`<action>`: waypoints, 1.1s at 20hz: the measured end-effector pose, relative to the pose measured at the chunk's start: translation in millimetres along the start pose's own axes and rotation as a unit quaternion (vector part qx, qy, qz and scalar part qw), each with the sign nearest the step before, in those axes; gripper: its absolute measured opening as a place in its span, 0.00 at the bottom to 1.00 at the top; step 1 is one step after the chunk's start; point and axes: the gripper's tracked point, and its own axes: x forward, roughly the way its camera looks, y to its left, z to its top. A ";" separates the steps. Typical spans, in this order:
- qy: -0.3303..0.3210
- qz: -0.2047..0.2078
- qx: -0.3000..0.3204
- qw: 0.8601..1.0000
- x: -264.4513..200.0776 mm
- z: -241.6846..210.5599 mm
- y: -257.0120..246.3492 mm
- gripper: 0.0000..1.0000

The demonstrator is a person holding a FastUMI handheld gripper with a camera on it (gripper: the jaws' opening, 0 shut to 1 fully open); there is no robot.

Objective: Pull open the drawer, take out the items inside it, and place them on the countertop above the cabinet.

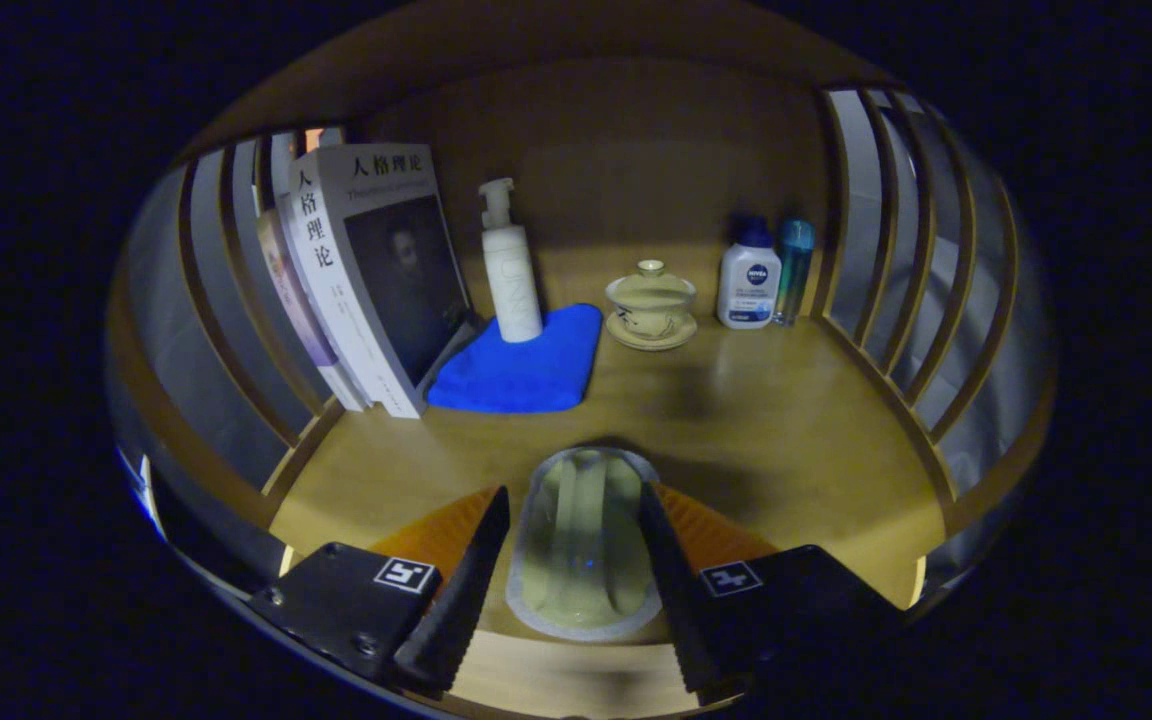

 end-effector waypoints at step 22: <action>-0.306 0.004 -0.016 0.952 -226.0 -149.0 9.9 1.00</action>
